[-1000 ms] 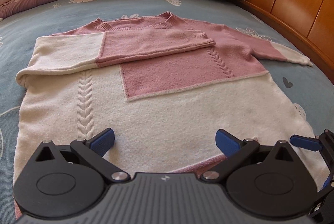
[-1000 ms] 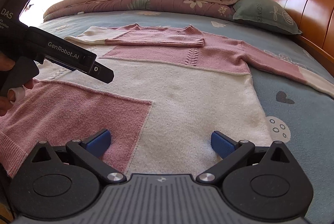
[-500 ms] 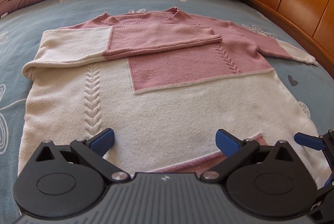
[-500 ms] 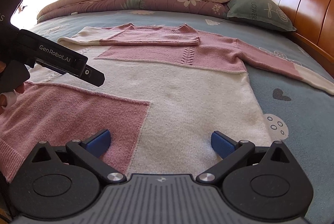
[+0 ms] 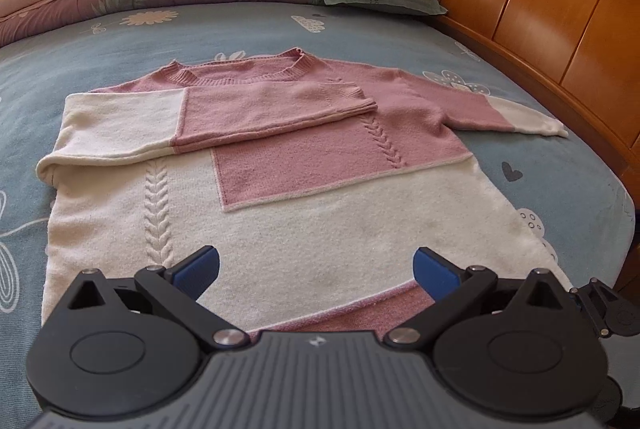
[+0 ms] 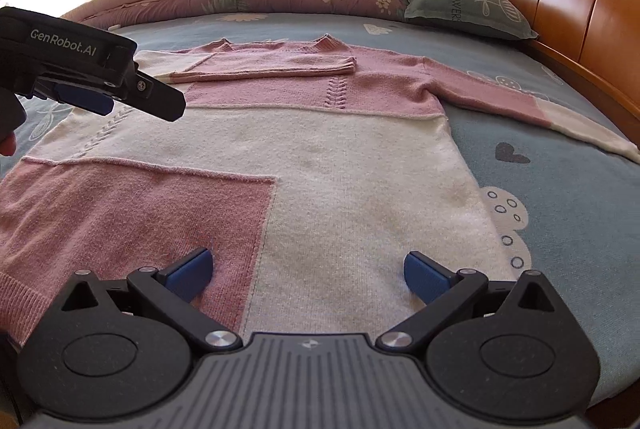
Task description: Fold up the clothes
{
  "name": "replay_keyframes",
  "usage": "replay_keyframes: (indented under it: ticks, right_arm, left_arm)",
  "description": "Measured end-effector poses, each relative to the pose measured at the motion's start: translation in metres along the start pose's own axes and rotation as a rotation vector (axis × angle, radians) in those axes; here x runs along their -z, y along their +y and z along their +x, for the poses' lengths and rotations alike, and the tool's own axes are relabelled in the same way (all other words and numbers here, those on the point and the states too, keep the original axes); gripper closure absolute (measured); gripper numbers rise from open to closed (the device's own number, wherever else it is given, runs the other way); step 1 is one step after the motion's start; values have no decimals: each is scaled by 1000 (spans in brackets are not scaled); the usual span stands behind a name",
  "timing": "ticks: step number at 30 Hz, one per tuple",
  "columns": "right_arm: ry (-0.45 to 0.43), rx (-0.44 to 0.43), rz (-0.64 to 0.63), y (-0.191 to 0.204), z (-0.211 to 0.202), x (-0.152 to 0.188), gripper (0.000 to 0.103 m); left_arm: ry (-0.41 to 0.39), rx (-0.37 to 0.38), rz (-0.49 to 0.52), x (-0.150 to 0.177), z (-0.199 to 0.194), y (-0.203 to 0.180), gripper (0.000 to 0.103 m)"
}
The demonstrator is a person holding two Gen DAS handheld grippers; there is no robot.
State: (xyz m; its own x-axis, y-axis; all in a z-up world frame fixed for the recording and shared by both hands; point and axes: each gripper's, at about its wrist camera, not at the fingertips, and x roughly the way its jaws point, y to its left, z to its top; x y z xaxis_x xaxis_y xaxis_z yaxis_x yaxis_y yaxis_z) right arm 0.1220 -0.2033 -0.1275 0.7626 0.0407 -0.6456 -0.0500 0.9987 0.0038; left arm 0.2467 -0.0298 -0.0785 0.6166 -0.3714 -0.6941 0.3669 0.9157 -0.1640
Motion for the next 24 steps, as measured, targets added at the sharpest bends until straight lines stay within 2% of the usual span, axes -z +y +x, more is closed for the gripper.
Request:
replay_keyframes:
  ticks: [2,5,9,12,16,21,24]
  right_arm:
    - [5,7,18,-1,-4,4,0]
    - [24,-2,34,-3,-6,-3,0]
    - [-35,-45,98,-11,-5,-13,0]
    - [8,-39,133,-20,10,-13,0]
    - [-10,-33,161,-28,11,-16,0]
    - [-24,-75,236,-40,18,-39,0]
    - [10,-102,283,-48,32,-50,0]
  left_arm:
    - [-8,14,-4,-1,-4,1,1]
    - [-7,-8,-9,-1,-1,4,1]
    - [9,-23,-32,-1,9,10,1]
    - [29,-37,-49,2,19,15,1]
    - [49,-54,-58,6,27,20,1]
    - [47,-67,-86,5,26,31,1]
    - [51,-75,-108,5,28,37,1]
